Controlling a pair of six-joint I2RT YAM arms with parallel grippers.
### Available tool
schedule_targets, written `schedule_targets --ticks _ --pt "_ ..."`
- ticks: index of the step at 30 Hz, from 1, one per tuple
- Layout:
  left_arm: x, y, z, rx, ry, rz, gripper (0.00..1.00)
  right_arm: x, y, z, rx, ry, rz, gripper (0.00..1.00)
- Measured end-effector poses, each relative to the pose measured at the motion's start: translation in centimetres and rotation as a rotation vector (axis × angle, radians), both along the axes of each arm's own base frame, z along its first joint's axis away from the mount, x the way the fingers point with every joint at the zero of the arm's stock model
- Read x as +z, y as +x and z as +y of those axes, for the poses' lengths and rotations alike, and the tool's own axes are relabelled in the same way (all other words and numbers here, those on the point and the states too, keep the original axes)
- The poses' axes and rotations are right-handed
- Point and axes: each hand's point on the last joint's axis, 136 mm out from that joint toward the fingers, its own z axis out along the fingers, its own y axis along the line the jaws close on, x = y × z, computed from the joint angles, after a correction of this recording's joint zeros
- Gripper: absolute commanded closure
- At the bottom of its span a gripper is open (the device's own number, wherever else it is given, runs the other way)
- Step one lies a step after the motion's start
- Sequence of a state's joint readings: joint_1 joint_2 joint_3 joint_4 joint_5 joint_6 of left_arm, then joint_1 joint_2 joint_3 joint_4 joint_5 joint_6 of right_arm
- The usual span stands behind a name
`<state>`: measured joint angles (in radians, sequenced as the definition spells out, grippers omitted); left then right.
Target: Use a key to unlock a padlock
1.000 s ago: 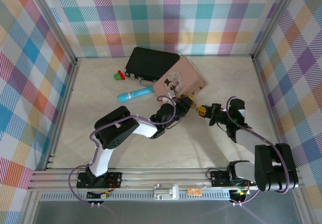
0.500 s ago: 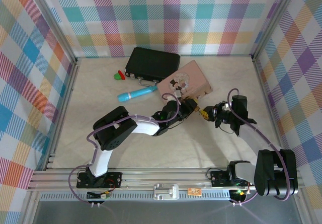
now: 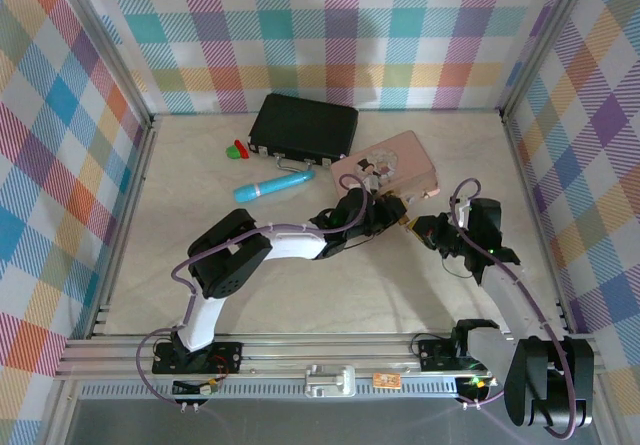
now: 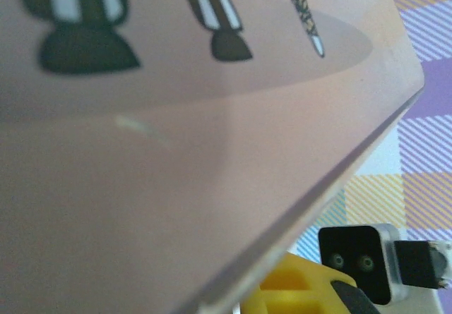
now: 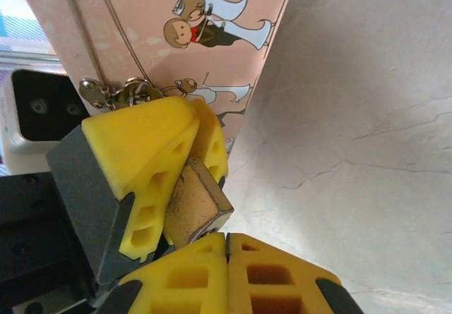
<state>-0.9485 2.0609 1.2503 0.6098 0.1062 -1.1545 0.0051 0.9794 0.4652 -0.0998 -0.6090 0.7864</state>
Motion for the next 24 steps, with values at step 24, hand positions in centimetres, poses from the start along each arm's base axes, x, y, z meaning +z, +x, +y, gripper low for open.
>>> schedule_targets --ticks 24 --pt "-6.8 0.8 -0.9 -0.086 0.288 0.013 0.67 -5.7 -0.9 -1.5 -0.160 -0.004 0.075 1.00"
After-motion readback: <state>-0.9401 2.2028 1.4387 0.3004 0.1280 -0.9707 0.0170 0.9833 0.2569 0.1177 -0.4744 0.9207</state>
